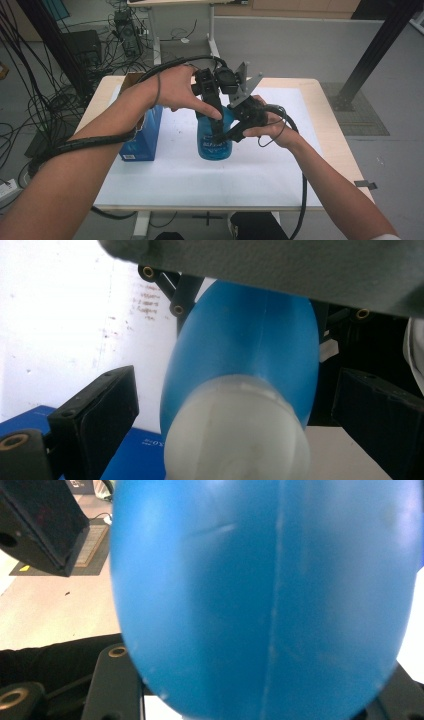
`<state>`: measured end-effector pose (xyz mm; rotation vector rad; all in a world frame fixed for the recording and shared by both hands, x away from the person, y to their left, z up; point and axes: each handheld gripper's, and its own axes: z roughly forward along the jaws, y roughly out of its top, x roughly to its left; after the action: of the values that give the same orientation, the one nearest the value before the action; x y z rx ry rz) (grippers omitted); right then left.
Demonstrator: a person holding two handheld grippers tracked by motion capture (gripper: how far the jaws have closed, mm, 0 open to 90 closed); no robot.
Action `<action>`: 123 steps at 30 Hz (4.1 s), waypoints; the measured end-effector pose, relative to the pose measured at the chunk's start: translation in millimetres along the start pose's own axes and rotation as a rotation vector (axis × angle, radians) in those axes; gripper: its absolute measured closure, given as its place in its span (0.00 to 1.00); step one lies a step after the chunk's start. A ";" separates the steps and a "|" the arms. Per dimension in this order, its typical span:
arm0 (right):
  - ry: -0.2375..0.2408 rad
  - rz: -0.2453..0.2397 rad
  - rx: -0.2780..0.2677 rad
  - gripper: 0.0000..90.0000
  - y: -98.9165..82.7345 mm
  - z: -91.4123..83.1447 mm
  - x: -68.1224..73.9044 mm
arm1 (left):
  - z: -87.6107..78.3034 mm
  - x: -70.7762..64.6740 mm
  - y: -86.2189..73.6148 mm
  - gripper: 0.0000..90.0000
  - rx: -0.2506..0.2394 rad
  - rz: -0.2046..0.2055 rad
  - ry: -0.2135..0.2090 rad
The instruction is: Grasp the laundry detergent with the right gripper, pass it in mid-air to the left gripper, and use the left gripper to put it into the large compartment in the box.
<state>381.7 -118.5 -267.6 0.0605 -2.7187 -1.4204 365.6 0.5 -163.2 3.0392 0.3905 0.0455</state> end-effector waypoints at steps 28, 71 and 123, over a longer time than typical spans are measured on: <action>0.004 0.003 0.003 0.48 0.4 0.6 0.2 | 0.3 -0.5 -1.4 0.06 0.002 0.002 0.001; 0.013 -0.001 -0.004 0.48 1.0 -2.5 1.9 | 9.4 -6.2 1.5 0.06 -0.040 -0.061 -0.007; 0.005 -0.005 0.006 0.48 0.0 -3.1 5.2 | 10.2 -9.1 1.9 0.28 -0.039 -0.027 0.015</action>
<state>376.7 -121.4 -265.5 0.0708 -2.7206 -1.4117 357.7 -4.4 -173.4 2.9965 0.4263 0.0737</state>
